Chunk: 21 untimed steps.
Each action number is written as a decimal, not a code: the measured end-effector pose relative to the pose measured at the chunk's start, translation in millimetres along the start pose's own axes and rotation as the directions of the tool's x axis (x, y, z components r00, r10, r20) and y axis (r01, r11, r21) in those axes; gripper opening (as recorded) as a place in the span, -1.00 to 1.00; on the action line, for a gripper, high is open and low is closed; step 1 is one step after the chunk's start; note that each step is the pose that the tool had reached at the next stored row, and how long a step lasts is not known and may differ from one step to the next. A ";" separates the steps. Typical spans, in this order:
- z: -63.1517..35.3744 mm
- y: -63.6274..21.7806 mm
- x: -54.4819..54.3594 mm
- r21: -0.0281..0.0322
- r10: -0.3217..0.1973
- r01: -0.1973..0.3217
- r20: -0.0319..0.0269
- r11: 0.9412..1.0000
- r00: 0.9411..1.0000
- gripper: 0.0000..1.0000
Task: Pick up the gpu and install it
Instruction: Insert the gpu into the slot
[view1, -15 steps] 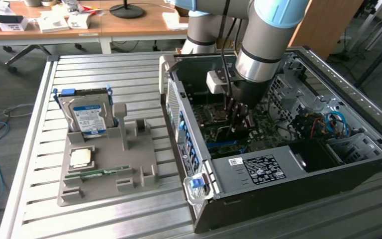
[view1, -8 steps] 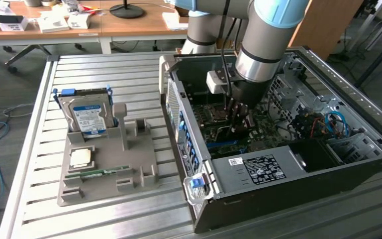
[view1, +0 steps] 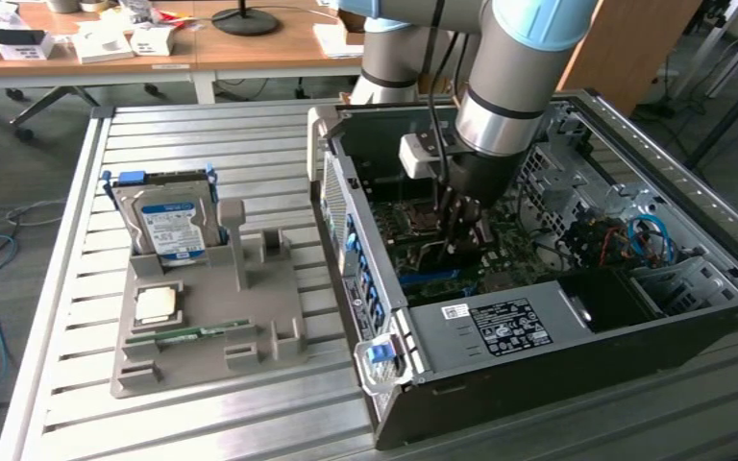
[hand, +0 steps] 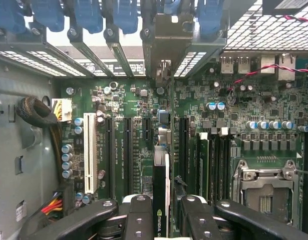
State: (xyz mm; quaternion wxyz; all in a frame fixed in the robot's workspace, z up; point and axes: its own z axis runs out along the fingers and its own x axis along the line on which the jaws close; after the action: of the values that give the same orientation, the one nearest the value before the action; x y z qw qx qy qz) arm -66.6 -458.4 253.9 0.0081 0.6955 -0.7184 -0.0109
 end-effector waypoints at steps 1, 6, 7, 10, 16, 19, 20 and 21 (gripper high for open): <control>-0.6 0.0 0.0 0.000 0.000 0.000 0.000 1.000 1.000 -0.47; -2.6 0.1 -0.1 0.000 0.000 0.000 0.000 1.000 1.000 -0.47; -2.8 0.1 0.0 0.000 0.000 0.000 0.000 1.000 1.000 -0.47; -2.7 0.1 0.0 0.000 0.000 0.000 0.000 1.000 1.000 -0.47; -0.4 0.1 0.0 0.000 0.000 0.000 0.002 1.000 1.000 -0.47; -0.3 0.0 0.0 0.000 0.000 0.000 0.003 1.000 1.000 -0.47; 0.0 0.0 0.0 0.000 0.000 0.000 0.003 1.000 1.000 -0.47; 0.7 0.0 0.0 0.000 0.000 0.000 0.003 1.000 1.000 -0.47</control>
State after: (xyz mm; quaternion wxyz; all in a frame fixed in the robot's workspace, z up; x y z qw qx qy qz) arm -66.6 -458.4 253.2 0.0069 0.6955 -0.7184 -0.0121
